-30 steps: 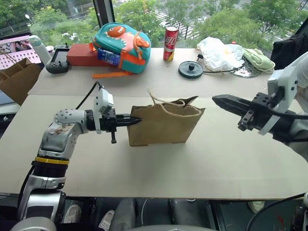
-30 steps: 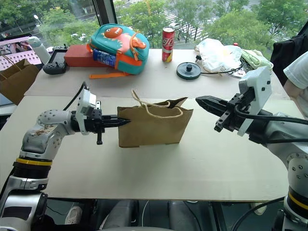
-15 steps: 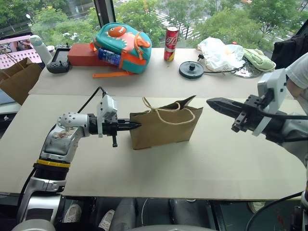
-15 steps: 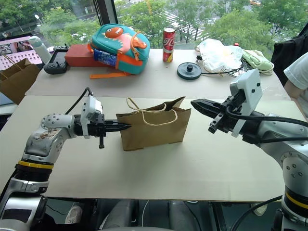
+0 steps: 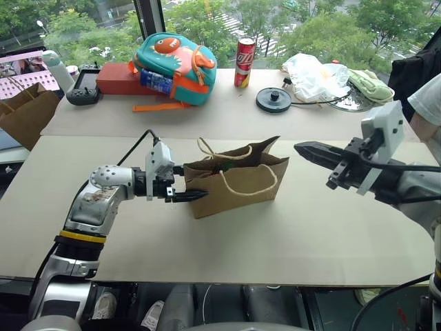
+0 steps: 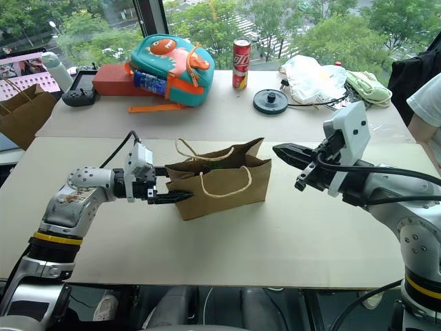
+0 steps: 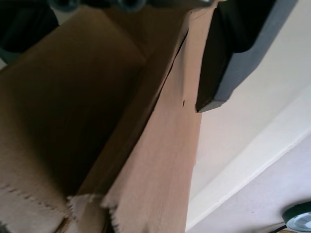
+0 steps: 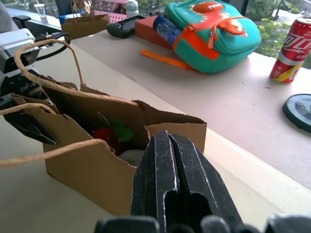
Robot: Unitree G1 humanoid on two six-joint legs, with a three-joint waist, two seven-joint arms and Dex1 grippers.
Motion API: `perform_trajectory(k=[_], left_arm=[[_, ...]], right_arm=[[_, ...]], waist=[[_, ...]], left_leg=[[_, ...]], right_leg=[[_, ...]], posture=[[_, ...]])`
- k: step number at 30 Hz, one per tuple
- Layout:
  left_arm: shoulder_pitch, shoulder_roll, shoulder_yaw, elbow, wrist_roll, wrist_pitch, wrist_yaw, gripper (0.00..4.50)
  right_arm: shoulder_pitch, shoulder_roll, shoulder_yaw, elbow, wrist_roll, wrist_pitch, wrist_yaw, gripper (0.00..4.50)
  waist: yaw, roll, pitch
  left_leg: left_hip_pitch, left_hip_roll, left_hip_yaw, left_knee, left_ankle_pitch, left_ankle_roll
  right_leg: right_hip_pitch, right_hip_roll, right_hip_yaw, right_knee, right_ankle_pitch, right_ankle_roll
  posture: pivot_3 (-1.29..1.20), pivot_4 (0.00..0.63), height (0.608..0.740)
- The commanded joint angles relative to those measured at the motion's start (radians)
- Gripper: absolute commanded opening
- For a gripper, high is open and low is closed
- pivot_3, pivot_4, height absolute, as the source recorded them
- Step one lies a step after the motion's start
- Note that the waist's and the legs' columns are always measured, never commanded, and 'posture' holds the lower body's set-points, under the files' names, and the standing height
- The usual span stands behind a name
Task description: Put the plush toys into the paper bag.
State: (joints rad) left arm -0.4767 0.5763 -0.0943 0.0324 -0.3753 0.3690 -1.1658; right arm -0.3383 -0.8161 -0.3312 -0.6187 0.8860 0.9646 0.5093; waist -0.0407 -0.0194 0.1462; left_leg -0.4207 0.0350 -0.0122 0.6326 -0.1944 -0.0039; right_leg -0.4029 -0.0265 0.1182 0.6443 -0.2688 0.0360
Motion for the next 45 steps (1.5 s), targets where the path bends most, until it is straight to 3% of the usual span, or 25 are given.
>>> perform_trajectory(k=[1,6,9,14,18,32,39,45], left_arm=[[-0.007,-0.032,-0.001,-0.046,-0.006,-0.01,0.037,4.05],[0.0,-0.089,-0.013,-0.045,-0.003,-0.007,0.082,4.05],[0.006,-0.103,-0.01,-0.048,-0.01,-0.005,0.089,3.28],[0.011,-0.104,-0.013,-0.049,-0.013,-0.005,0.084,1.24],[0.014,-0.1,-0.017,-0.043,-0.005,-0.016,0.08,0.02],[-0.014,-0.115,0.021,-0.007,-0.028,-0.048,0.083,0.02],[-0.054,0.004,0.087,-0.114,-0.156,0.042,-0.042,0.02],[-0.036,0.099,0.083,-0.107,-0.154,-0.006,-0.171,0.02]], right_arm=[[-0.006,0.0,-0.013,-0.015,0.001,-0.031,-0.007,0.0],[-0.006,0.0,-0.008,-0.016,-0.001,-0.029,-0.008,0.0],[-0.004,-0.004,-0.006,-0.019,-0.001,-0.025,-0.01,0.0],[0.0,-0.005,-0.006,-0.02,-0.002,-0.025,-0.012,0.0],[-0.001,-0.003,-0.006,-0.023,-0.001,-0.025,-0.015,0.0],[0.013,-0.018,-0.015,-0.015,-0.015,-0.019,-0.022,0.0],[0.017,-0.059,-0.089,0.024,0.008,-0.022,0.01,0.0],[0.065,-0.094,-0.13,0.008,0.059,-0.029,0.115,0.0]], waist=[[0.0,0.0,0.0],[0.001,0.0,0.0],[0.001,0.0,0.0],[0.0,0.0,0.0],[0.0,0.0,0.0],[0.001,0.0,0.0],[-0.002,0.0,0.0],[-0.002,0.0,0.0]], left_leg=[[0.0,0.0,0.0,0.0,0.0,0.0],[0.0,0.0,0.0,0.0,0.0,0.0],[0.0,0.0,0.0,0.0,0.0,0.0],[0.0,0.0,0.0,0.0,0.0,0.0],[0.0,0.0,0.0,0.0,0.0,0.0],[0.0,0.0,0.0,0.001,0.0,0.0],[0.0,0.0,0.0,0.0,0.0,0.0],[0.001,0.0,0.0,0.0,0.0,0.0]], right_leg=[[0.0,0.0,0.0,0.0,0.0,0.0],[0.0,0.0,0.0,0.0,0.0,0.0],[0.0,0.0,0.0,0.0,0.0,0.0],[0.0,0.0,0.0,0.001,0.0,0.0],[0.0,0.0,0.0,0.001,0.0,0.0],[0.0,0.0,0.0,0.001,0.0,0.0],[0.0,0.0,0.0,0.001,0.0,0.0],[0.0,0.0,0.0,0.0,0.0,0.0]], posture=[[0.0,0.15,0.733],[0.0,0.15,0.733],[0.0,0.15,0.733],[0.0,0.15,0.733],[0.0,0.15,0.733],[0.0,0.15,0.733],[0.0,0.15,0.733],[0.0,0.15,0.733]])
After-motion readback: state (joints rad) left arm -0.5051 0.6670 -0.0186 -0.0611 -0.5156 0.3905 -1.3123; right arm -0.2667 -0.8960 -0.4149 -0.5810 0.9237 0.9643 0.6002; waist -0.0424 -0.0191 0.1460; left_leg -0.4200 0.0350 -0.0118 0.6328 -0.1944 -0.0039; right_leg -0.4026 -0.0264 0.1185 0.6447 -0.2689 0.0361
